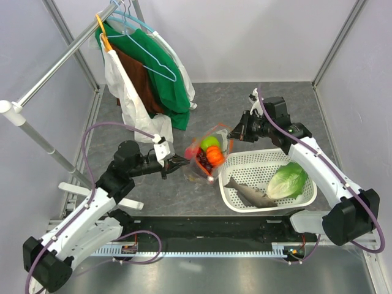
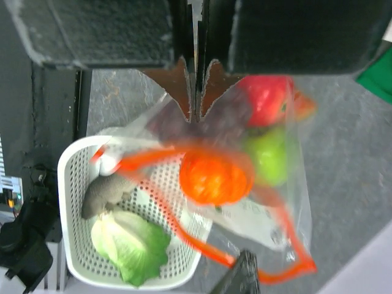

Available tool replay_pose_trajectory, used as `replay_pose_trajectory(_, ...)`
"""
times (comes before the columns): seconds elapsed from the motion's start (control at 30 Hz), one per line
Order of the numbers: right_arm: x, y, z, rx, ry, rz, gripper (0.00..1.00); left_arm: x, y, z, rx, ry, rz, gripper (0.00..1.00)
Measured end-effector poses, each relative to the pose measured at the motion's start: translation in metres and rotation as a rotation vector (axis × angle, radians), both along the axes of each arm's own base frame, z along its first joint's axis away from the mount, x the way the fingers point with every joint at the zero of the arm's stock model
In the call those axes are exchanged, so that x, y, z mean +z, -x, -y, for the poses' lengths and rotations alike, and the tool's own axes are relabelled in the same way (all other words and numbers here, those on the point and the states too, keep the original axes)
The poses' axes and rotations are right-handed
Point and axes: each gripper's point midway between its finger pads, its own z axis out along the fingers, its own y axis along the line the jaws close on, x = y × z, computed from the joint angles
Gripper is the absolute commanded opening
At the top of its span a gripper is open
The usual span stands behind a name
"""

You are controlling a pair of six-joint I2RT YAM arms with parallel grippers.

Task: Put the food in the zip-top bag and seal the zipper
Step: Adjust the zipper food storage bag at the center of the board.

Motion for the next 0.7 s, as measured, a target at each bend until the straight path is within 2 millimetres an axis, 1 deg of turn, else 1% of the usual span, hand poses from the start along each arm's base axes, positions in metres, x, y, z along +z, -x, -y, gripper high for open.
replay_pose_trajectory(0.1, -0.001, 0.000, 0.002, 0.011, 0.018, 0.017, 0.00, -0.015, -0.008, -0.002, 0.021, -0.031, -0.050, 0.03)
replay_pose_trajectory(0.13, -0.001, 0.000, 0.002, 0.012, 0.022, 0.019, 0.00, -0.022, -0.011, -0.004, 0.032, -0.043, -0.069, 0.11)
replay_pose_trajectory(0.17, -0.001, 0.000, 0.002, 0.012, 0.024, 0.020, 0.00, -0.028, -0.012, -0.006, 0.042, -0.052, -0.085, 0.21)
replay_pose_trajectory(0.2, -0.001, 0.000, 0.003, 0.012, 0.023, 0.020, 0.00, -0.031, -0.013, -0.008, 0.049, -0.059, -0.098, 0.37)
replay_pose_trajectory(0.27, -0.001, 0.002, 0.003, 0.009, 0.020, 0.017, 0.00, -0.034, -0.009, -0.009, 0.040, -0.059, -0.110, 0.48)
replay_pose_trajectory(0.37, -0.003, 0.005, 0.004, -0.001, 0.013, -0.001, 0.00, -0.038, 0.011, -0.010, -0.001, -0.048, -0.090, 0.58)
replay_pose_trajectory(0.43, -0.005, 0.006, 0.004, -0.009, 0.008, -0.016, 0.00, -0.042, 0.032, -0.007, -0.056, -0.047, -0.057, 0.59)
replay_pose_trajectory(0.53, -0.011, 0.008, 0.003, -0.027, -0.003, -0.052, 0.00, -0.053, 0.064, 0.008, -0.156, -0.064, -0.011, 0.59)
replay_pose_trajectory(0.6, -0.015, 0.011, 0.003, -0.040, -0.005, -0.076, 0.00, -0.061, 0.074, 0.018, -0.183, -0.084, 0.007, 0.60)
replay_pose_trajectory(0.7, -0.022, 0.015, 0.004, -0.053, 0.007, -0.101, 0.00, -0.075, 0.076, 0.034, -0.170, -0.125, 0.025, 0.62)
